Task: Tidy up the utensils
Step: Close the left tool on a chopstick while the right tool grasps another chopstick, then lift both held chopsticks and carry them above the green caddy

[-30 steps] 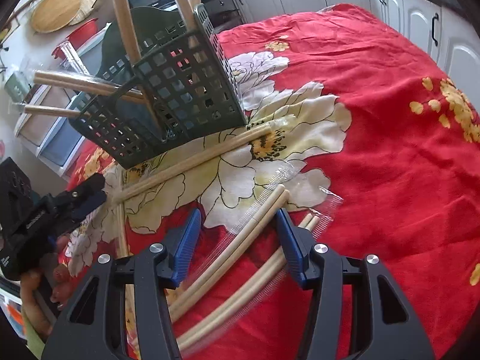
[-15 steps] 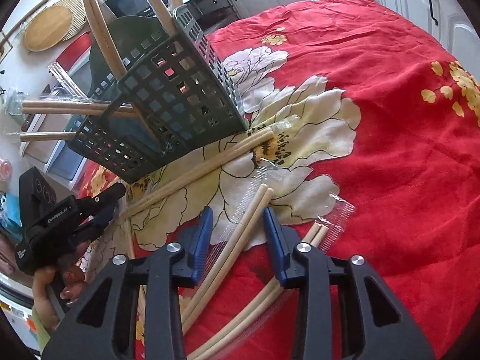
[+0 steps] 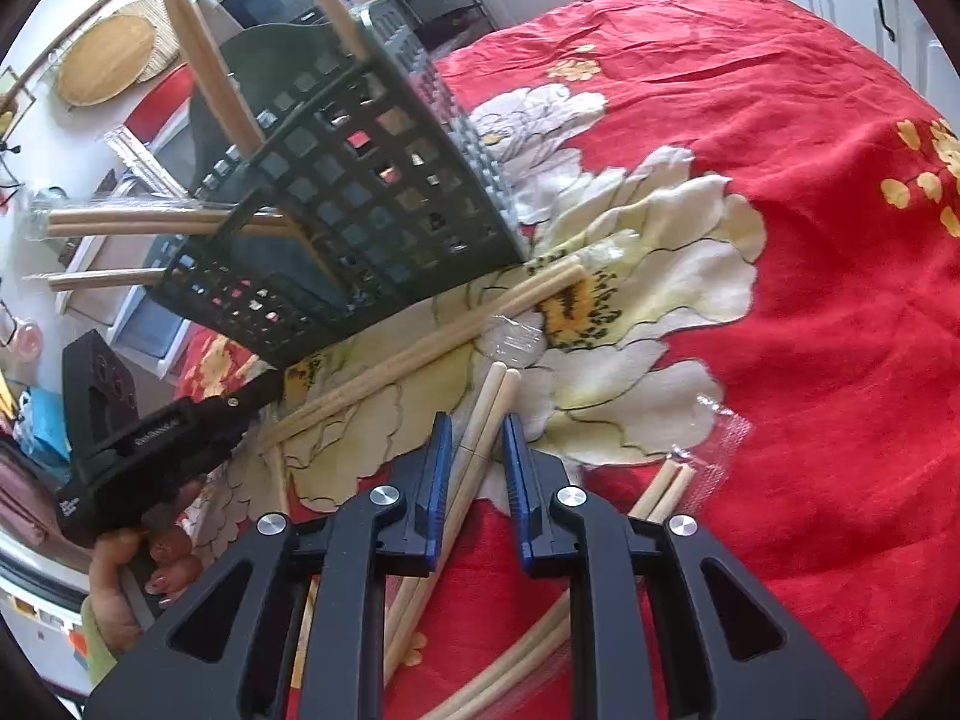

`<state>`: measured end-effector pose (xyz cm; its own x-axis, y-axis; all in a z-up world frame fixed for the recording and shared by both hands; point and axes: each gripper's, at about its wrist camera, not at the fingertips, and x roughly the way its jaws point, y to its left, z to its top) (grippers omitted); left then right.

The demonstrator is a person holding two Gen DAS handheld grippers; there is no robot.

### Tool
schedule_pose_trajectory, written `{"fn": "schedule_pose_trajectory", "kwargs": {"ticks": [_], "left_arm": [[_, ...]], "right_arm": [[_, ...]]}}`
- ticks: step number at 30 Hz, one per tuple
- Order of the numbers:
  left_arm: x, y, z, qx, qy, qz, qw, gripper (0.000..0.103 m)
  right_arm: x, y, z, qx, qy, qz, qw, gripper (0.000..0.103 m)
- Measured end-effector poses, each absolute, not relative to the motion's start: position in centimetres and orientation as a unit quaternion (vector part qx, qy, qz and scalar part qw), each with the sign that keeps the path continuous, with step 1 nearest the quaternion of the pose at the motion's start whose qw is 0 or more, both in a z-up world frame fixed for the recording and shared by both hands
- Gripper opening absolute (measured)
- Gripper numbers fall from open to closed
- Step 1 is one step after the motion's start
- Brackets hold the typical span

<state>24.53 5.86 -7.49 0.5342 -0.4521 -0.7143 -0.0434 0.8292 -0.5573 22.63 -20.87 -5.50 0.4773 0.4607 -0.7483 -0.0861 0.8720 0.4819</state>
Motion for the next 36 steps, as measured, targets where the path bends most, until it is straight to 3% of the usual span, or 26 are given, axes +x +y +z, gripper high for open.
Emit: {"fn": "schedule_pose_trajectory", "kwargs": {"ticks": [9, 20, 36], "left_arm": [[22.8, 7.6, -7.2, -0.298, 0.438, -0.127, 0.839, 0.007], [18.2, 9.8, -2.4, -0.294, 0.349, -0.113, 0.883, 0.005], [13.4, 8.1, 4.3, -0.258, 0.259, -0.145, 0.919, 0.003]], "right_arm": [[21.6, -19.6, -4.1, 0.199, 0.462, 0.209, 0.839, 0.011], [20.2, -18.5, -1.8, 0.182, 0.43, 0.237, 0.852, 0.008], [15.9, -16.5, 5.3, 0.104, 0.321, 0.28, 0.899, 0.006]]}}
